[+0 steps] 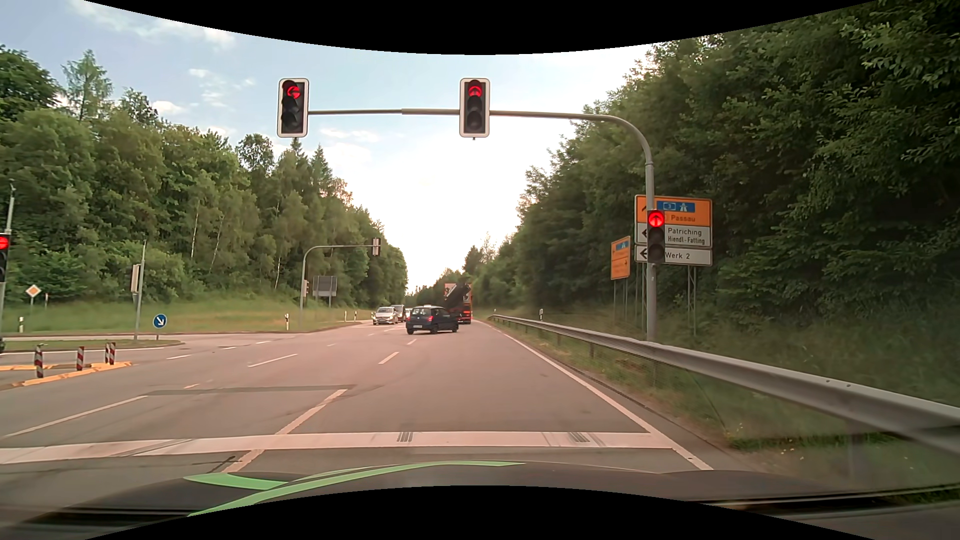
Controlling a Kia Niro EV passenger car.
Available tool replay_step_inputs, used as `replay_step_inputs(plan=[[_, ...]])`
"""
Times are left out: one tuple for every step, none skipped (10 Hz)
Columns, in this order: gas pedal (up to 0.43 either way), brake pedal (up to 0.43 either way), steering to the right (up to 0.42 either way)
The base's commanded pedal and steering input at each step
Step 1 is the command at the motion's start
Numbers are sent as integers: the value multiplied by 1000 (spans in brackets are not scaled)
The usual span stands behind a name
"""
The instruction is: Follow the waypoints while adhering to traffic rules and regulations
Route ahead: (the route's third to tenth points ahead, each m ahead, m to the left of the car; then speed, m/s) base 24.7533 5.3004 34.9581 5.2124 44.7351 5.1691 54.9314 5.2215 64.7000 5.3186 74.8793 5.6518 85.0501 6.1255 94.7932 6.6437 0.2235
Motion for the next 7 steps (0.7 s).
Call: replay_step_inputs(plan=[[0,140,3],[0,140,3],[0,140,3],[0,140,3],[0,146,3],[0,159,3],[0,177,3]])
